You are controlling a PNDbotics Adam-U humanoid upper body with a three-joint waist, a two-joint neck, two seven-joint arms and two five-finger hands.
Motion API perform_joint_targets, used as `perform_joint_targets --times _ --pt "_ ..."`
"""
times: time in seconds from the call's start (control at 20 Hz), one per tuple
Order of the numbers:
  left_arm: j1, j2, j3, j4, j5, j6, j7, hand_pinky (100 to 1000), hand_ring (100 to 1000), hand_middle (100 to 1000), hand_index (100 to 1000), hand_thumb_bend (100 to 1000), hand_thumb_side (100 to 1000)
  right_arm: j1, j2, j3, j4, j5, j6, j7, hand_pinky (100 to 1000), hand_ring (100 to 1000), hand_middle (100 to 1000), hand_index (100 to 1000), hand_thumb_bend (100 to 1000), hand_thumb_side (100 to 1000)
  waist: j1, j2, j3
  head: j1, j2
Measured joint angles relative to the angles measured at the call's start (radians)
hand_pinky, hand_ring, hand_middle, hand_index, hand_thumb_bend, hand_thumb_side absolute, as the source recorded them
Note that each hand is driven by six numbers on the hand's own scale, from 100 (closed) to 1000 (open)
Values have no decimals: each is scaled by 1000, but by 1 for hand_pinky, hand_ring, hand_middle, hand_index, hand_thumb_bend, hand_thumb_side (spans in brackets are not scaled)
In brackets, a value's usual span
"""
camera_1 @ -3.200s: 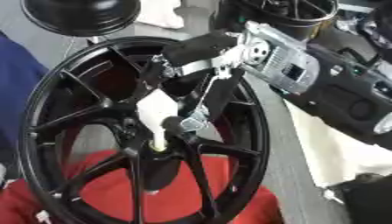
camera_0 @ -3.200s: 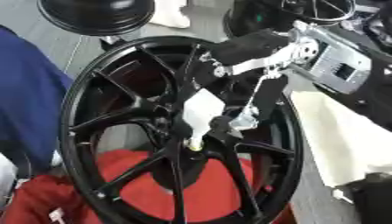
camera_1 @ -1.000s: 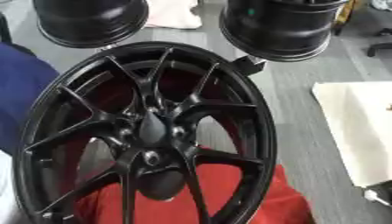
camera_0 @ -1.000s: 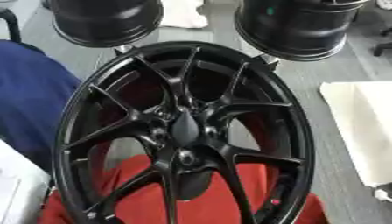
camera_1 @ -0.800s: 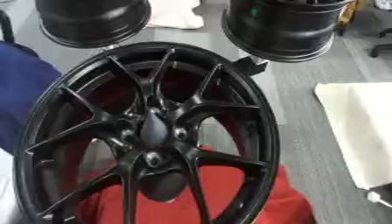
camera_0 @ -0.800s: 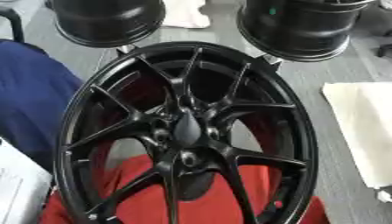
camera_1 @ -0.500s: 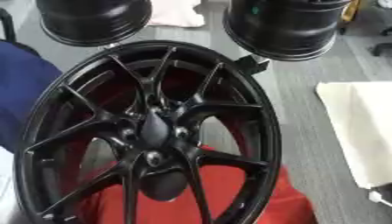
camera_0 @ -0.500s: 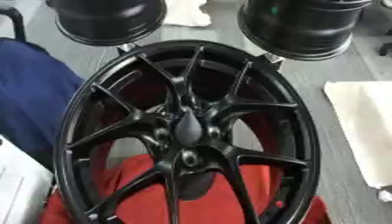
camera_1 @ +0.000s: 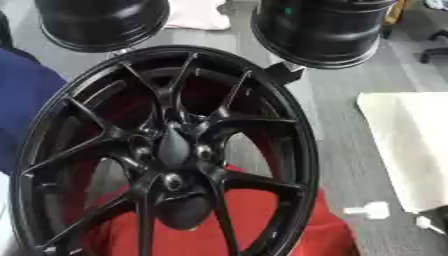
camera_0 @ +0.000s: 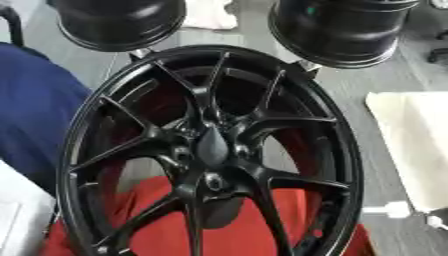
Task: Pull the pin out of the wheel hub.
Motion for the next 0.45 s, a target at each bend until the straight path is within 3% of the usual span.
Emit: perform_joint_targets --times 0.05,0.2,0.45 --pt "0 0 0 0 0 0 0 694 765 612 748 120 726 -4 2 4 -13 -16 -2 -7 834 806 766 844 100 384 0 0 0 0 0" --pt "-3 0 0 0 0 0 -1 695 765 612 747 116 725 -16 8 27 -87 -79 -4 -35 815 763 724 810 100 543 0 1 2 -4 0" --pt "-13 0 -1 0 -1 -5 -7 694 765 613 747 110 722 -50 27 104 -310 -249 0 -64 780 694 715 775 100 556 0 6 14 -12 0"
